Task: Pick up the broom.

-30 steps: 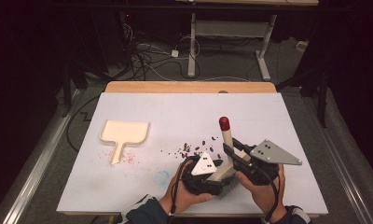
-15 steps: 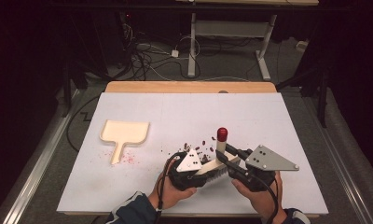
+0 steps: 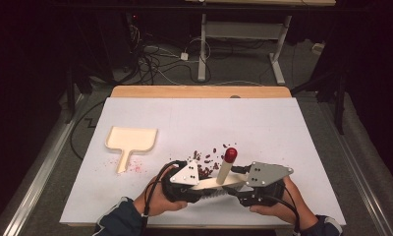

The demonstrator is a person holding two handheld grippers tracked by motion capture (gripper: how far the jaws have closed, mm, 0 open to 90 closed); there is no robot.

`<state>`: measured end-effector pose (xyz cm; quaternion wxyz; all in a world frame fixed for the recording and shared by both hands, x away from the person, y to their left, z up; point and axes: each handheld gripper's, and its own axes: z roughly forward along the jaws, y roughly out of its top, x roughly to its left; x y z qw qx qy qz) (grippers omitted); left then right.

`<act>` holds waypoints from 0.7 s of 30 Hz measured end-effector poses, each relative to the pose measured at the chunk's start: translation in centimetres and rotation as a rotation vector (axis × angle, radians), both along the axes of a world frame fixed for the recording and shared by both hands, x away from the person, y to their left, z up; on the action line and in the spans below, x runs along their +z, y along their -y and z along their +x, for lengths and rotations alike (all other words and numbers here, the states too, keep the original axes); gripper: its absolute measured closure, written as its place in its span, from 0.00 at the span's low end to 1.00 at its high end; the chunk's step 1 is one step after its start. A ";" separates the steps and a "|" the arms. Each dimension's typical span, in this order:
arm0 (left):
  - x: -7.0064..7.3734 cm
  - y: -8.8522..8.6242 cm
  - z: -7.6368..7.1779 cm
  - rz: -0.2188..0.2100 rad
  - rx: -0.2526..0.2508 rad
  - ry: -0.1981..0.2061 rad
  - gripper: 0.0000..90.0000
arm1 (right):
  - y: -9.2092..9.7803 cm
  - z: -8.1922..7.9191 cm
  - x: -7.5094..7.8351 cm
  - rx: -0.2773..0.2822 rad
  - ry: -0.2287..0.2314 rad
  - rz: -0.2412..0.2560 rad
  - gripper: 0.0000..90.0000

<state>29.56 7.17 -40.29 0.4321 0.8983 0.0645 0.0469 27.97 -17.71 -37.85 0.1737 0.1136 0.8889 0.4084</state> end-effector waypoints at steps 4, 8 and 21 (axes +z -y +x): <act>0.0 0.4 -0.8 0.032 -0.075 0.008 0.73 | -0.6 0.5 -1.4 0.116 -0.127 -0.026 0.52; -0.4 0.5 -0.7 0.067 -0.107 0.003 0.73 | -0.8 1.0 -2.0 0.180 -0.183 -0.005 0.64; -0.7 -0.3 0.3 0.067 -0.019 -0.004 0.41 | -1.2 0.8 -2.6 0.172 -0.169 -0.085 0.76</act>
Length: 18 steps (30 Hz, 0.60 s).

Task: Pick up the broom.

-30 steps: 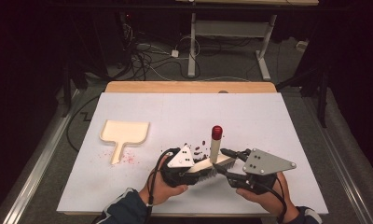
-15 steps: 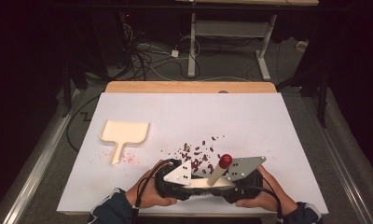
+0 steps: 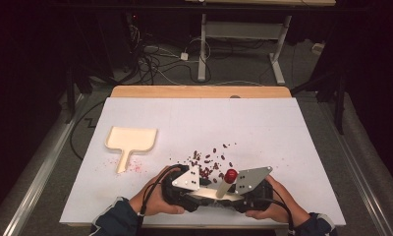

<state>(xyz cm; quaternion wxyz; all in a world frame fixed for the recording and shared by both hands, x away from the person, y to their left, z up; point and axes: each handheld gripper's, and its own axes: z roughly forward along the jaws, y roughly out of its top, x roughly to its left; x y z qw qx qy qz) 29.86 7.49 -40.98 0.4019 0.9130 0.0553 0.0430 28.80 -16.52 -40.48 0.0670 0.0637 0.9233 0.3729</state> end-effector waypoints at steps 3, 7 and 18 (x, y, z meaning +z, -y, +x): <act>0.3 -1.5 0.5 -0.042 0.091 0.022 0.26 | 0.5 0.5 0.1 -0.037 0.006 0.017 0.76; 0.7 -3.8 0.5 -0.057 0.254 0.126 0.23 | 0.9 0.8 0.1 -0.117 0.021 0.011 0.76; -0.8 -11.9 -1.2 -0.081 0.588 0.274 0.22 | 2.8 2.0 1.2 -0.292 0.036 0.118 0.76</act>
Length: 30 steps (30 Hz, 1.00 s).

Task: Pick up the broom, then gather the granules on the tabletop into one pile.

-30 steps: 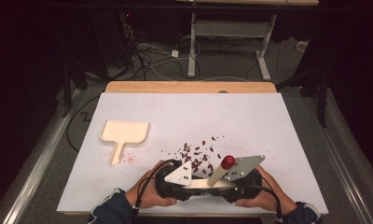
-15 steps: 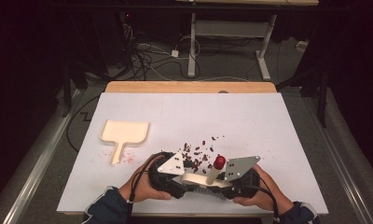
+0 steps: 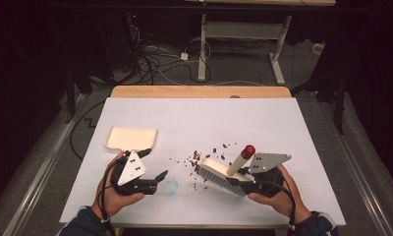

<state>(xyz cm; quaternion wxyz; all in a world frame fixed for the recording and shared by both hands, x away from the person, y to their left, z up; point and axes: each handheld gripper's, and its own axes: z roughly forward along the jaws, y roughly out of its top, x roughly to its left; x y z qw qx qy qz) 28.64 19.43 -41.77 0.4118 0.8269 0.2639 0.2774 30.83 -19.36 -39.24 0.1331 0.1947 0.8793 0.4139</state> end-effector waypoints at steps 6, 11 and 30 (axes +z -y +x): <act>-1.4 -2.9 -2.1 -0.017 0.083 -0.015 0.21 | 1.7 0.6 1.1 -0.118 0.048 0.029 0.76; -2.0 -4.0 -3.1 -0.031 0.139 -0.014 0.19 | 2.7 1.2 1.4 -0.214 0.100 -0.007 0.76; -3.1 -4.2 -2.5 0.044 0.109 -0.036 0.20 | 2.4 4.3 1.1 -0.378 0.257 -0.139 0.76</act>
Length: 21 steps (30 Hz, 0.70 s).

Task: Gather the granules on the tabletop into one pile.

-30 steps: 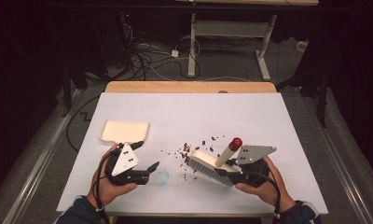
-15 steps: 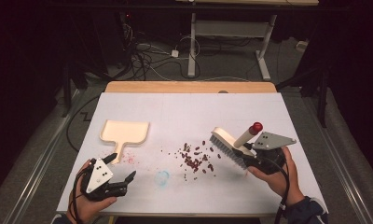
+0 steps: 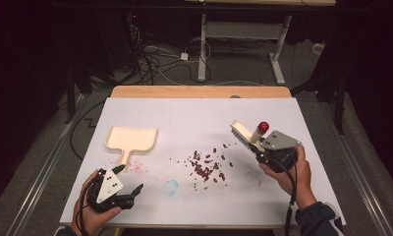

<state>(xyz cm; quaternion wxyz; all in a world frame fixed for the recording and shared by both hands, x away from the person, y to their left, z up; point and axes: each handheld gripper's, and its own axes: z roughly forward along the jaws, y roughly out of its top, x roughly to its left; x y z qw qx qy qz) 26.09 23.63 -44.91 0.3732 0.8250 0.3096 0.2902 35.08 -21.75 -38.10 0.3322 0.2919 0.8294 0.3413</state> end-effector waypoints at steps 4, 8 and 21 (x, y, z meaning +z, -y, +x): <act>-0.1 0.4 0.0 0.008 -0.010 -0.004 0.20 | -0.5 1.7 -0.5 -0.025 0.011 -0.044 0.76; -0.3 0.2 0.2 0.007 -0.013 -0.019 0.20 | -1.4 3.4 -1.1 -0.053 0.022 -0.087 0.76; -0.5 0.0 0.1 -0.008 0.006 -0.036 0.20 | -7.0 5.0 -5.0 0.012 -0.029 -0.219 0.76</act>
